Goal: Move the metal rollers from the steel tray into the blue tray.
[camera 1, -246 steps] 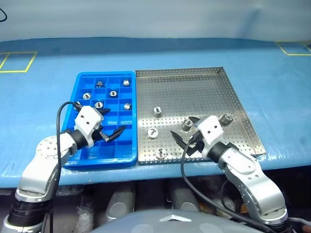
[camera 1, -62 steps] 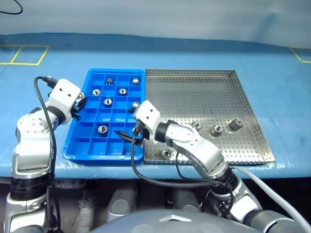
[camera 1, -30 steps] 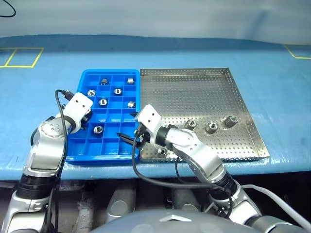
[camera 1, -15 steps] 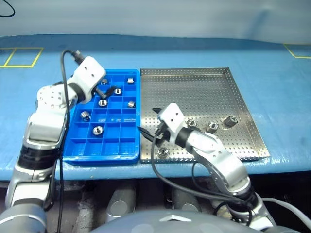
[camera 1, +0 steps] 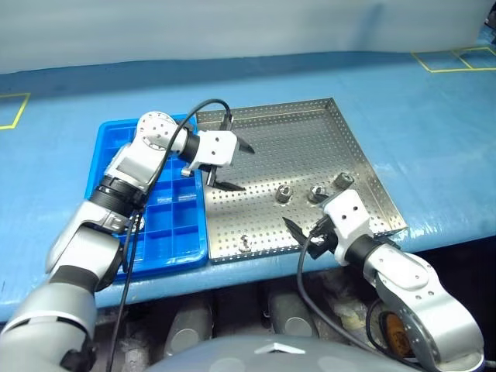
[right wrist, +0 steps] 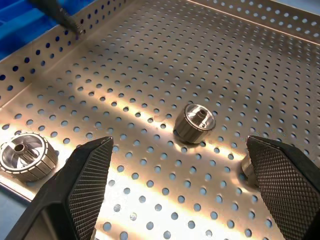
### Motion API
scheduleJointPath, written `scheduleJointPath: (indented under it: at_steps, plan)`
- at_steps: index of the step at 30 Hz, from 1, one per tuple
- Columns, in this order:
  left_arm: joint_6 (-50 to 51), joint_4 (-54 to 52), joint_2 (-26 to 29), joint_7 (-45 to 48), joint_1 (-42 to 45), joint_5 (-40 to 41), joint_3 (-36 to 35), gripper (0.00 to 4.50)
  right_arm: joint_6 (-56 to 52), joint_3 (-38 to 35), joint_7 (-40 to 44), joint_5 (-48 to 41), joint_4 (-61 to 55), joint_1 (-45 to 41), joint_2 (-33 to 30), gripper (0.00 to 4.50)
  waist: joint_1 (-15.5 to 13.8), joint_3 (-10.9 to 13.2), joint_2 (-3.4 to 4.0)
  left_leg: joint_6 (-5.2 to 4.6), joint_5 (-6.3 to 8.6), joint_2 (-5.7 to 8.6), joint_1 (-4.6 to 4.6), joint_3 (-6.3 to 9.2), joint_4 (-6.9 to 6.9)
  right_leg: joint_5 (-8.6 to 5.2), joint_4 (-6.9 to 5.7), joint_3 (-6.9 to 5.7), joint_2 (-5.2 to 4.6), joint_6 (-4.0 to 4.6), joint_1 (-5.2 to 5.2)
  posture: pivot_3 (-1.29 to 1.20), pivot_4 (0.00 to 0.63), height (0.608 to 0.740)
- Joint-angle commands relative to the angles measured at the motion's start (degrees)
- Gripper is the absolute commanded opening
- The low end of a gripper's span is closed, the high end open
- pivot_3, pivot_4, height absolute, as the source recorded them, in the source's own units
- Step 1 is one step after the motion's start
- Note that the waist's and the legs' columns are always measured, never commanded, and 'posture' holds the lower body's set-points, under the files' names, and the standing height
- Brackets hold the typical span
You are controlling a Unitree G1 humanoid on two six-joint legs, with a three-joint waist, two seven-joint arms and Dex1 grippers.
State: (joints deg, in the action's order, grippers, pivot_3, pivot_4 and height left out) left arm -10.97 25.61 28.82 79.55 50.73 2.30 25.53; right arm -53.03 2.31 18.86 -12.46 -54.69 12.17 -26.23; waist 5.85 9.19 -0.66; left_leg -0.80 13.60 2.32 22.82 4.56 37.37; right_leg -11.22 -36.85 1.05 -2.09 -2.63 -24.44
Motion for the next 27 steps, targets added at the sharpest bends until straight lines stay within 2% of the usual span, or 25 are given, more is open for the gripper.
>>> scheduleJointPath:
  at_steps: [1, 6, 19, 27]
  plan:
    - [-7.4, 4.2, -0.9, 5.8, 3.0, 0.2, 0.3, 4.46, 0.0, -0.4, -2.2, -0.3, -3.6, 1.0, 1.6, 4.5, 0.7, 0.0, 0.0, -0.02, 0.01, -0.01, 0.01, -0.02, 0.04, 0.01, 0.0, 0.02, 0.01, -0.02, 0.0, -0.27, 0.15, 0.74]
    - [-10.5, 7.5, -1.2, 12.9, 4.6, 1.6, 4.2, 4.46, 0.1, 1.6, -4.6, -0.1, -4.2, 2.3, 3.5, 4.5, 2.2, 0.0, 0.0, -0.26, 0.12, 0.0, 0.05, -0.02, 0.33, 0.02, 0.0, 0.18, 0.0, -0.09, 0.07, -0.28, 0.15, 0.74]
    - [-19.6, 7.4, 0.7, 12.9, 7.2, 2.6, 21.4, 4.46, 0.0, 6.3, -8.8, 0.0, -3.7, 1.3, 6.7, 4.5, 5.0, 0.0, 0.0, -0.47, 0.25, 0.04, 0.1, -0.18, 0.54, 0.17, 0.03, 0.46, -0.04, -0.44, 0.06, -0.32, 0.15, 0.74]
    - [-21.4, 5.4, 2.1, 12.9, 7.9, 4.7, 26.8, 4.46, 0.4, 7.8, -10.5, 0.3, -3.4, 1.6, 8.0, 4.5, 6.1, 0.0, 0.0, -0.48, 0.25, 0.03, 0.1, -0.18, 0.55, 0.16, 0.03, 0.49, -0.04, -0.46, 0.04, -0.33, 0.15, 0.74]
